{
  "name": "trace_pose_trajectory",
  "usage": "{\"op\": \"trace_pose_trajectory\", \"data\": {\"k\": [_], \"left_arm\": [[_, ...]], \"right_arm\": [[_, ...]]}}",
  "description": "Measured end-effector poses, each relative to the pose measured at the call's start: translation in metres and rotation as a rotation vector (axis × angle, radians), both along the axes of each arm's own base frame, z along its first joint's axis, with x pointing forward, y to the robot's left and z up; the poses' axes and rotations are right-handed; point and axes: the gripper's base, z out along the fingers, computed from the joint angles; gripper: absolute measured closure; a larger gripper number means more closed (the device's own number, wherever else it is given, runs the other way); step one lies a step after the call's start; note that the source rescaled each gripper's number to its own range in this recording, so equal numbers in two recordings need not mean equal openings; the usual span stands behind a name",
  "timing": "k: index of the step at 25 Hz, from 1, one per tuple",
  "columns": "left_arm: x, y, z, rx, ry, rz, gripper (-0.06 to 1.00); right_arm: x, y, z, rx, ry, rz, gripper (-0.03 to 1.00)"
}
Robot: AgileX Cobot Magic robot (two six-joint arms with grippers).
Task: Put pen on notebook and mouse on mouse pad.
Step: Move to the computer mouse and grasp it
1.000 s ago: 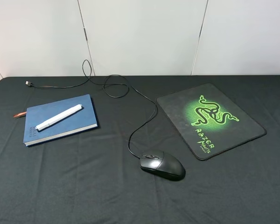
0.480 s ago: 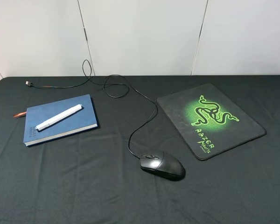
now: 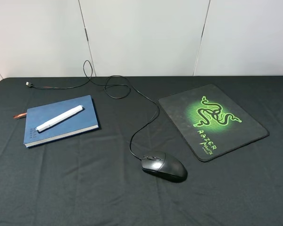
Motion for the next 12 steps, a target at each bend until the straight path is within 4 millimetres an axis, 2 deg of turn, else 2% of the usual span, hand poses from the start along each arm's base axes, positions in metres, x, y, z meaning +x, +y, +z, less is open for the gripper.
{"op": "trace_pose_trajectory", "data": {"k": [12], "left_arm": [[0.0,0.0,0.0,0.0,0.0,0.0,-0.06]], "right_arm": [[0.0,0.0,0.0,0.0,0.0,0.0,-0.03]]}}
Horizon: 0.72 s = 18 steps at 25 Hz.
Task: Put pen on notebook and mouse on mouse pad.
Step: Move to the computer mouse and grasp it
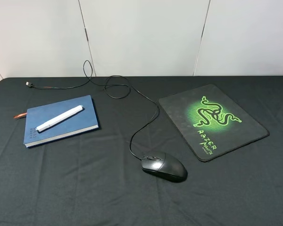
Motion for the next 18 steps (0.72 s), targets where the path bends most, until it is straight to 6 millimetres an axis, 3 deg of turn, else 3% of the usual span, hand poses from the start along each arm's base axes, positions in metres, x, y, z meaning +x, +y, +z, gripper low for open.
{"op": "trace_pose_trajectory", "data": {"k": [12,18], "left_arm": [[0.0,0.0,0.0,0.0,0.0,0.0,-0.06],[0.0,0.0,0.0,0.0,0.0,0.0,-0.06]], "right_arm": [[0.003,0.002,0.004,0.017,0.015,0.011,-0.03],[0.038,0.007,0.035,0.017,0.136,0.072,-0.03]]}}
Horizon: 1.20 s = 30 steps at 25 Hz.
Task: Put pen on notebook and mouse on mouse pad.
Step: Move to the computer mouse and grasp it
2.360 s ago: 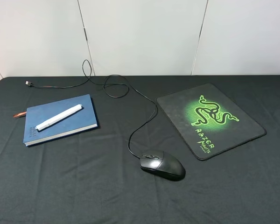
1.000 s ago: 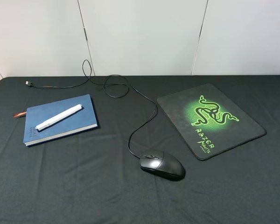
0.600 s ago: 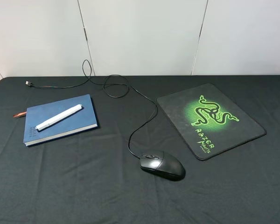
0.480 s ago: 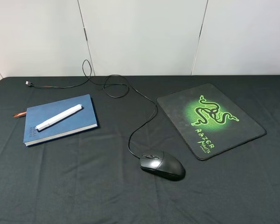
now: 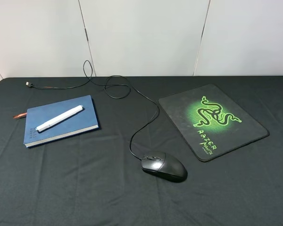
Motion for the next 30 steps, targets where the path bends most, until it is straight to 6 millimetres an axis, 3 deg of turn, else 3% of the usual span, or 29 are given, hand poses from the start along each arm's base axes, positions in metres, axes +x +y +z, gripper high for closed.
{"op": "trace_pose_trajectory", "data": {"k": [5,10,15,21,26,30], "left_arm": [[0.0,0.0,0.0,0.001,0.0,0.0,-0.06],[0.0,0.0,0.0,0.001,0.0,0.0,-0.06],[0.0,0.0,0.0,0.001,0.0,0.0,-0.06],[0.0,0.0,0.0,0.001,0.0,0.0,-0.06],[0.0,0.0,0.0,0.001,0.0,0.0,-0.06],[0.0,0.0,0.0,0.001,0.0,0.0,-0.06]], "right_arm": [[0.049,0.011,0.014,-0.049,0.129,0.18,-0.03],[0.088,0.035,0.008,-0.106,0.204,0.434,-0.03],[0.109,0.07,-0.017,-0.238,0.33,0.675,-0.03],[0.12,0.117,-0.054,-0.444,0.428,0.921,-0.03],[0.124,0.155,-0.092,-0.523,0.513,1.054,-0.03],[0.128,0.172,-0.122,-0.561,0.593,1.093,-0.03]]}}
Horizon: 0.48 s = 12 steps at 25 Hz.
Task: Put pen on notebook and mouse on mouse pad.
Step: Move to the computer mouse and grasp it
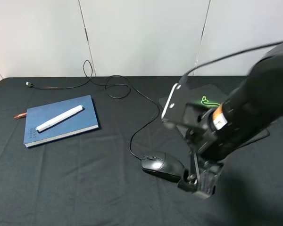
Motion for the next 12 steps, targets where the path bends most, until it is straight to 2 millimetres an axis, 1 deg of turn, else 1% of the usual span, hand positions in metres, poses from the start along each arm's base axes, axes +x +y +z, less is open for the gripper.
{"op": "trace_pose_trajectory", "data": {"k": [3,6,9,12], "left_arm": [[0.0,0.0,0.0,0.0,0.0,0.0,-0.06],[0.0,0.0,0.0,0.0,0.0,0.0,-0.06],[0.0,0.0,0.0,0.0,0.0,0.0,-0.06],[0.0,0.0,0.0,0.0,0.0,0.0,-0.06]], "right_arm": [[0.005,0.005,-0.018,-0.033,0.027,-0.001,-0.03],[0.009,0.008,-0.029,-0.045,0.035,-0.003,-0.03],[0.011,0.011,-0.034,-0.042,0.031,-0.005,-0.03],[0.015,0.013,-0.035,-0.025,0.003,-0.001,-0.03]]}}
